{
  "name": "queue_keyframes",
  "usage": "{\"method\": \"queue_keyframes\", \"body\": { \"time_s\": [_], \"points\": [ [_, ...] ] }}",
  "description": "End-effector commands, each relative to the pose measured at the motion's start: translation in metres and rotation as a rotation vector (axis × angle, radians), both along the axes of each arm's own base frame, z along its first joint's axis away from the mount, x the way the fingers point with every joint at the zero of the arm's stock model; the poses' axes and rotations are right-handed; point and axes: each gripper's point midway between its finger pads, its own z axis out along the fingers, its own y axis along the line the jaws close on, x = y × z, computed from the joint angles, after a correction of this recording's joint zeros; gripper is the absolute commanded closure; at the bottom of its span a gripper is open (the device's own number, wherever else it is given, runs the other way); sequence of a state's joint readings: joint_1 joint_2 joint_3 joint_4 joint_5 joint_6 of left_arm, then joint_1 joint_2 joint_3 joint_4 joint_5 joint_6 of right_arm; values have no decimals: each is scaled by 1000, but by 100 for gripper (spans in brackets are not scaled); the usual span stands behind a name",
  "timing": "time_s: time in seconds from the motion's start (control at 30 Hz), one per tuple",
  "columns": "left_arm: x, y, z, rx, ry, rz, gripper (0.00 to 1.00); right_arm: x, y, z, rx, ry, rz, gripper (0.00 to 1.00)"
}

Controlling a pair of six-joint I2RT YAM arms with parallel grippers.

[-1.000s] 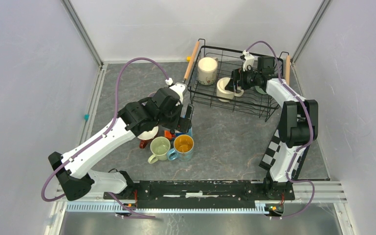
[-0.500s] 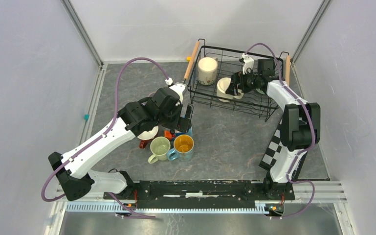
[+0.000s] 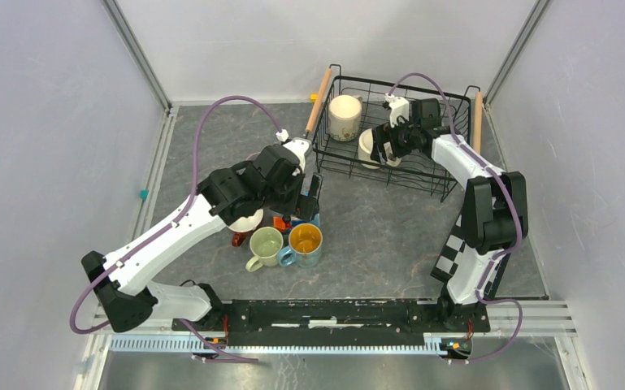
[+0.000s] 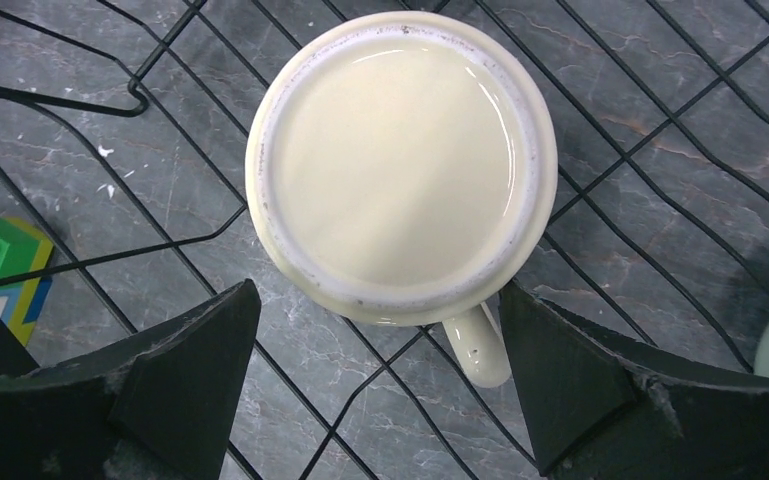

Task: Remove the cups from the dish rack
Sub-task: Unload the cup from the dish rack.

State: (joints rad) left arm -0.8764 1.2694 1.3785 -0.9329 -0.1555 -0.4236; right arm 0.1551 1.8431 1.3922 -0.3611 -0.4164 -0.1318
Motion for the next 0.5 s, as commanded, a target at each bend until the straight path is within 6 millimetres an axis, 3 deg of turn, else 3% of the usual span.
{"method": "queue_keyframes", "body": {
  "time_s": [0.0, 0.2, 0.47],
  "points": [
    [6, -5, 6, 10, -41, -50, 0, -8, 10, 11, -92, -34, -26, 6],
    [6, -6, 5, 7, -36, -49, 0, -5, 17, 4, -153, -36, -69, 14],
    [6, -5, 4, 8, -38, -46, 0, 14, 15, 4, -133, -26, -173, 14]
  ]
}}
